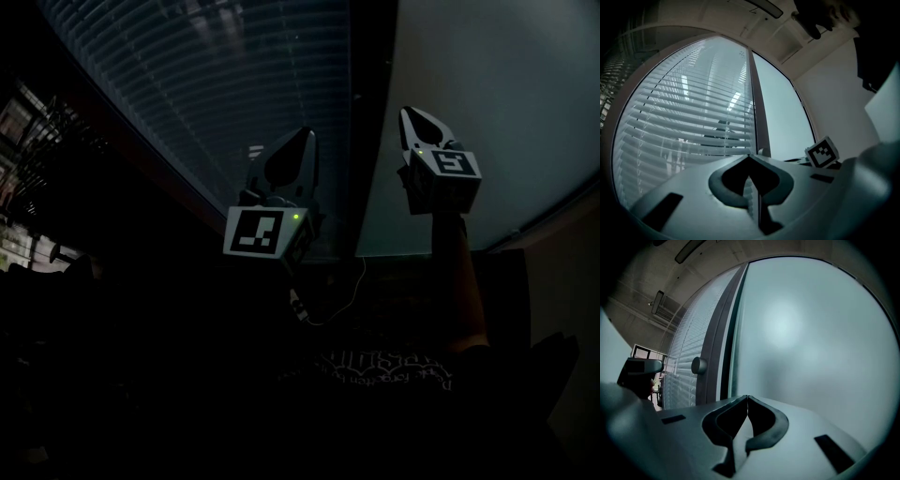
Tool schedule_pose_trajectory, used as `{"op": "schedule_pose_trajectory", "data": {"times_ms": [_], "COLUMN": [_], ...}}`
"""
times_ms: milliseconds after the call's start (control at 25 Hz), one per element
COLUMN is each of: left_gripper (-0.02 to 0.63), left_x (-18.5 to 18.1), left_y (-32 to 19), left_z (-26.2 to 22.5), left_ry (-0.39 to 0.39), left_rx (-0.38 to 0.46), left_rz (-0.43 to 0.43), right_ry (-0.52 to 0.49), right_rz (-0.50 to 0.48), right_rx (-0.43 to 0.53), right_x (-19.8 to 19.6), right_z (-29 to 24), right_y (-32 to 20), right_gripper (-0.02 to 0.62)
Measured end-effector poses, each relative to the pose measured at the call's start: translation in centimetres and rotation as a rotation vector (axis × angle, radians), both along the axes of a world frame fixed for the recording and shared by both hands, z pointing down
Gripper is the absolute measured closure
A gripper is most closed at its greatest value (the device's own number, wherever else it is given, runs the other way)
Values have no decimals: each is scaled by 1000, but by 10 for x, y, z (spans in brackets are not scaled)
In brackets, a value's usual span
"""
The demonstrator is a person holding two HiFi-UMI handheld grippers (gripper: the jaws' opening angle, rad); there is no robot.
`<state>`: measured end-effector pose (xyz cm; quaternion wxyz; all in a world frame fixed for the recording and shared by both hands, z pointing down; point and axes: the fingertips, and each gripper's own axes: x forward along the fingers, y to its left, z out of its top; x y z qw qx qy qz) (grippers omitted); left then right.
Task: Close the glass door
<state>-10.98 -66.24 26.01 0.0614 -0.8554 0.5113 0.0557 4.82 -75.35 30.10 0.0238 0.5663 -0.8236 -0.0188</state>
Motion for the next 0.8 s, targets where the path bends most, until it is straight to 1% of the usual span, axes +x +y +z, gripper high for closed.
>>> {"op": "schedule_pose_trajectory", "data": {"times_ms": [360,800], "left_gripper": [604,604], "left_x": [-2,-4], "left_y": [-1,5], "left_z": [2,-4], "left_ry": [4,2], "left_rx": [-4,10], "left_rz": [-5,-7], "right_ry": [11,8], "right_rz": [3,4], "right_rx": [-9,-16], "right_x": [-1,0], "right_z": [3,4], "right_y": [-6,-7], "right_gripper": [591,589]}}
